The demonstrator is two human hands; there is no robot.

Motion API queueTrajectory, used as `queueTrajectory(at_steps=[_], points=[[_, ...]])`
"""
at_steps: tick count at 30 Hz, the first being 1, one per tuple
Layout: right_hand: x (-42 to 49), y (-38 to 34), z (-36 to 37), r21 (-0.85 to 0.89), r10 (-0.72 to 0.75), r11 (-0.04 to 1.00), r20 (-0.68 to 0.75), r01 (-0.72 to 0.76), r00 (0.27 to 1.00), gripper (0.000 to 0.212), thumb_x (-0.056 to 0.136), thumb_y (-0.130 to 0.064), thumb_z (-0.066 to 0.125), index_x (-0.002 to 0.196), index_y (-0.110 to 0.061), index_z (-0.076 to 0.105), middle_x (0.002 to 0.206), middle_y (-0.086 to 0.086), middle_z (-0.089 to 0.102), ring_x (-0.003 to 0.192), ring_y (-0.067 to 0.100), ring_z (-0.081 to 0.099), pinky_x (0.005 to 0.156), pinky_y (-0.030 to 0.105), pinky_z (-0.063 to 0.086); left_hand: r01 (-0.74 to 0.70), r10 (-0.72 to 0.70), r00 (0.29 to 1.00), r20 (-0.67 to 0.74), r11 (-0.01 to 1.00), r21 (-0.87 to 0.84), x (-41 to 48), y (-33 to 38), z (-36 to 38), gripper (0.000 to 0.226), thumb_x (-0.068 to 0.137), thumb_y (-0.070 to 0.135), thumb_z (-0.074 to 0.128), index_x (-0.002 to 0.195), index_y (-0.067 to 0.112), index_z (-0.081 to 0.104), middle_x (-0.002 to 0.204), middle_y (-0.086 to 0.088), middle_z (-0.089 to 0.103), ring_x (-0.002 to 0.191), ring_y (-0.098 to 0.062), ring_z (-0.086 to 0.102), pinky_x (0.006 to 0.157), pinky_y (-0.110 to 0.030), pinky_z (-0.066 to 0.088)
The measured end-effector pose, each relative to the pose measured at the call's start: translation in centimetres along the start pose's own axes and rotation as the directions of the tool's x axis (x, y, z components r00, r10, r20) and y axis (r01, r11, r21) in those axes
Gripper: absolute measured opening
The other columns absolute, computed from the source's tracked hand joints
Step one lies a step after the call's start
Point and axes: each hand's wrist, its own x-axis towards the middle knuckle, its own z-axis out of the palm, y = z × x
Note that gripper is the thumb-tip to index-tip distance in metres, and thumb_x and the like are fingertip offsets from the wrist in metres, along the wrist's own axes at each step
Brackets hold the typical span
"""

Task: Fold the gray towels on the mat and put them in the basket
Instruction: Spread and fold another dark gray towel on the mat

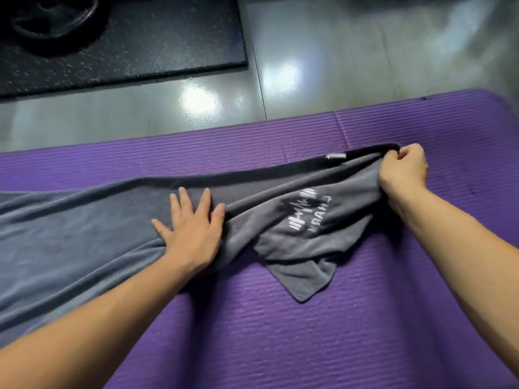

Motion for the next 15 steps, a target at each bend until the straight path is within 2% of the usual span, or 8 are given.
queueTrajectory(at_steps=[3,5,8,10,12,15], points=[[2.6,0.1,-0.5,-0.2,-0.137,0.966,0.144,0.164,0.98,0.021,0.1,-0.026,0.049,0.11,-0.009,0.054,0.108,0.02,0.063,0.107,0.04,0.059,0.086,0.041,0.042,-0.021,0.021,1.0,0.013,1.0,-0.001,-1.6,1.0,0.9,0.064,0.102,0.063,0.021,0.16,0.039,0.014,0.17,-0.005,-0.013,0.155,-0.019,-0.019,0.118,-0.067,-0.01],[3.7,-0.2,-0.6,-0.221,-0.143,0.957,0.197,0.186,0.97,0.028,0.099,-0.031,0.053,0.117,-0.009,0.056,0.118,0.023,0.064,0.114,0.042,0.058,0.094,0.043,0.044,-0.015,0.015,1.0,0.025,1.0,0.005,-2.3,1.2,1.1,0.064,0.102,0.062,0.023,0.161,0.037,0.015,0.17,-0.005,-0.013,0.155,-0.019,-0.02,0.118,-0.066,-0.011],[3.2,-0.9,-0.7,-0.06,-0.055,0.996,0.204,0.068,0.978,0.049,0.096,-0.04,0.061,0.131,-0.008,0.052,0.133,0.017,0.06,0.124,0.034,0.054,0.101,0.036,0.04,-0.017,0.016,1.0,0.016,0.999,0.037,-2.3,0.5,1.1,0.064,0.102,0.061,0.024,0.16,0.036,0.017,0.17,-0.006,-0.012,0.155,-0.02,-0.018,0.119,-0.066,-0.01],[1.3,-0.6,-1.3,-0.011,-0.014,1.0,0.155,0.016,0.988,0.055,0.093,-0.043,0.063,0.133,-0.007,0.05,0.135,0.017,0.058,0.125,0.034,0.054,0.101,0.035,0.04,-0.04,0.04,0.999,-0.004,0.997,0.073,-2.3,-0.1,1.2,0.063,0.102,0.061,0.024,0.16,0.036,0.018,0.17,-0.006,-0.01,0.155,-0.02,-0.017,0.119,-0.065,-0.01],[-1.8,0.7,-2.4,-0.039,0.031,0.999,0.14,-0.026,0.99,0.053,0.092,-0.043,0.063,0.129,-0.006,0.051,0.13,0.02,0.06,0.12,0.036,0.056,0.097,0.037,0.042,-0.064,0.066,0.998,-0.021,0.994,0.091,-2.4,-0.5,1.3,0.061,0.103,0.059,0.026,0.159,0.035,0.021,0.17,-0.007,-0.008,0.156,-0.021,-0.014,0.12,-0.063,-0.009],[-7.4,4.4,-3.5,-0.14,0.146,0.983,0.229,-0.116,0.962,0.046,0.09,-0.049,0.064,0.112,-0.009,0.057,0.115,0.018,0.066,0.109,0.037,0.062,0.087,0.039,0.044,-0.102,0.106,0.994,-0.036,0.99,0.102,-2.9,-0.8,1.5,0.061,0.103,0.056,0.028,0.158,0.032,0.024,0.17,-0.009,-0.003,0.157,-0.022,-0.009,0.122,-0.061,-0.006]])
